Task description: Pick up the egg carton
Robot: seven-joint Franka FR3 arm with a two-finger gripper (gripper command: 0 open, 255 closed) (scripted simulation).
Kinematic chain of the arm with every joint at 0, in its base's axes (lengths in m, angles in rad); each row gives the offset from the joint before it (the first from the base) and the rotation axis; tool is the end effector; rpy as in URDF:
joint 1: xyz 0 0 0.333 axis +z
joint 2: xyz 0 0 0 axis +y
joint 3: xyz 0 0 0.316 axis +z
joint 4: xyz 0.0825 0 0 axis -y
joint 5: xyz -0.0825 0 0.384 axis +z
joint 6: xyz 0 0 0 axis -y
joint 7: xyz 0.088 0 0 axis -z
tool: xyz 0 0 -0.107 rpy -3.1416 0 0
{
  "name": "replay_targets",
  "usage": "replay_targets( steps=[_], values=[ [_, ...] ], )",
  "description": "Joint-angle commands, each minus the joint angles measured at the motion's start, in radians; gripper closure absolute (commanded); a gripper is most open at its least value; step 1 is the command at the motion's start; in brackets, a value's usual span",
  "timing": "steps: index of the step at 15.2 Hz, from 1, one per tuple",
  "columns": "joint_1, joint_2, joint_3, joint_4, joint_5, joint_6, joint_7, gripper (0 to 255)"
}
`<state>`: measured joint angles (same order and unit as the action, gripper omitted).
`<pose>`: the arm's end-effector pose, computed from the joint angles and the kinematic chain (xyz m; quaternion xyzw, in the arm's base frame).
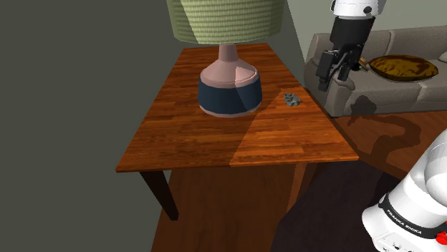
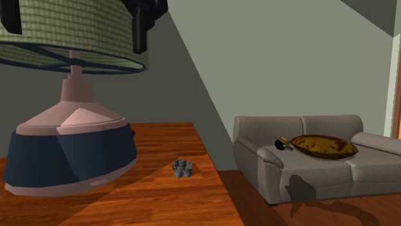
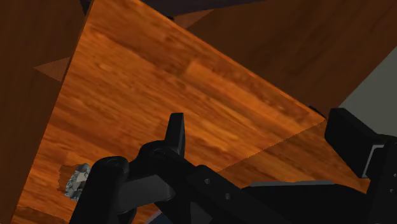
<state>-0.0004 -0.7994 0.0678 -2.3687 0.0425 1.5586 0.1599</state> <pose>0.3009 0.0311 0.5868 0.9984 -0.0565 -0.0056 0.0036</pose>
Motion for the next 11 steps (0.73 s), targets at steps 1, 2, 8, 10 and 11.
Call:
replay_targets(
  steps=[1,2,8,10,11],
  values=[
    [0.000,0.000,0.000,0.000,0.000,0.000,0.000,0],
    [-0.009,0.019,-0.018,-0.004,-0.005,0.024,-0.013,0],
    [-0.055,0.158,-0.126,-0.001,-0.023,0.165,-0.090,0],
    [-0.067,0.212,-0.162,0.009,-0.023,0.209,-0.117,0],
    [-0.073,0.240,-0.180,0.016,-0.021,0.230,-0.131,0]
  ],
)
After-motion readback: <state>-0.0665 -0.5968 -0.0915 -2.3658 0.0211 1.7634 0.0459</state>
